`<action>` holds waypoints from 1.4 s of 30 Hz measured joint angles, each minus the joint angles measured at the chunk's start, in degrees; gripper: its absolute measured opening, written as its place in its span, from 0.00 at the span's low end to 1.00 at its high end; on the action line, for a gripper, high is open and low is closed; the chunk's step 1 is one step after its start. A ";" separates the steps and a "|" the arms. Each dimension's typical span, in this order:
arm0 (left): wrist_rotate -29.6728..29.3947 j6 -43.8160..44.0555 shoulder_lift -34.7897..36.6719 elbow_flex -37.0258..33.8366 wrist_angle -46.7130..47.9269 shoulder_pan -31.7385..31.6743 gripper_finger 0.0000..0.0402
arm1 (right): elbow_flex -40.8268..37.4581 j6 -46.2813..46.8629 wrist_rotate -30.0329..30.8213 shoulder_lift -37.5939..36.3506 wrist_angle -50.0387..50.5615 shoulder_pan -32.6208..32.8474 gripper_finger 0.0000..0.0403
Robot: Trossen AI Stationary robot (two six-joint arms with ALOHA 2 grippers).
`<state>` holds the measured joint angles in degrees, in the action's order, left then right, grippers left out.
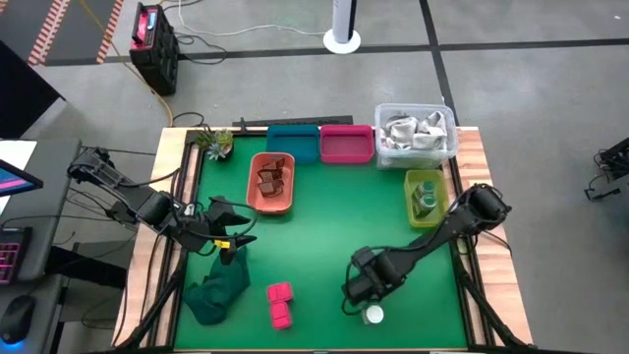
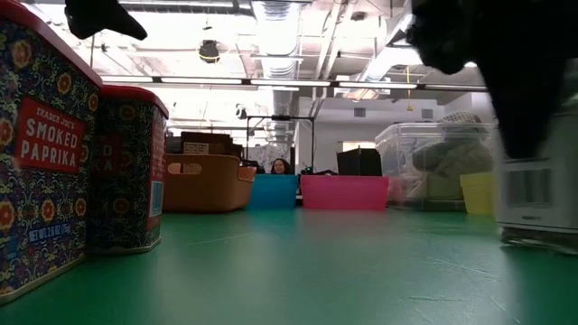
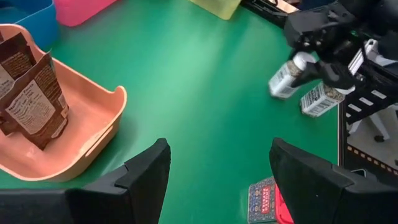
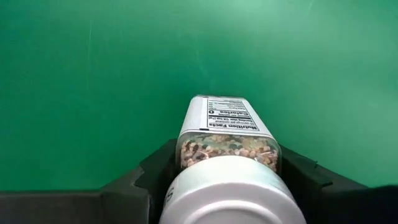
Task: Sort spices by type
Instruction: Put the top white spice bottle into the red bin
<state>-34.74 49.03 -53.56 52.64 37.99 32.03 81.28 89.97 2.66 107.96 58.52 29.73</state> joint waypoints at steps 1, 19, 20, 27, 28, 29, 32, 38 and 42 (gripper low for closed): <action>0.10 -0.79 0.00 -0.02 -0.31 0.00 0.65 | 0.00 -1.70 -0.04 0.00 0.06 -1.02 0.56; 4.48 -6.32 2.31 -8.07 -14.49 -7.45 0.65 | 13.21 -41.04 0.18 -0.04 4.57 -23.83 0.56; 4.66 -5.57 2.85 -8.09 -13.76 -9.07 0.65 | 14.17 -43.28 0.48 -0.11 5.07 -25.22 0.56; 14.83 -5.15 4.66 -8.09 -8.22 -24.23 0.65 | 16.61 -59.95 1.33 -0.11 2.76 -34.43 0.56; 17.45 -6.18 4.66 -8.09 -8.21 -26.13 0.65 | 16.61 -61.42 1.33 -0.09 2.19 -35.81 0.56; 19.68 -6.99 4.66 -8.09 -8.25 -27.93 0.65 | 16.59 -62.38 1.33 -0.07 1.55 -37.09 0.56; 23.66 -8.47 4.61 -8.09 -8.38 -32.07 0.65 | 16.61 -63.52 1.53 -0.11 0.35 -40.31 0.56; 29.35 -13.35 4.98 -8.09 -8.82 -38.83 0.65 | 18.41 -63.21 -0.93 -0.46 -1.07 -44.59 0.57; 35.21 -19.27 4.78 -8.09 -8.68 -43.71 0.65 | 21.10 -62.40 -0.86 -0.55 -3.92 -46.44 0.57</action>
<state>0.47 29.76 -48.78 44.56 29.31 -11.68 102.37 27.57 1.80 107.42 54.60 -16.71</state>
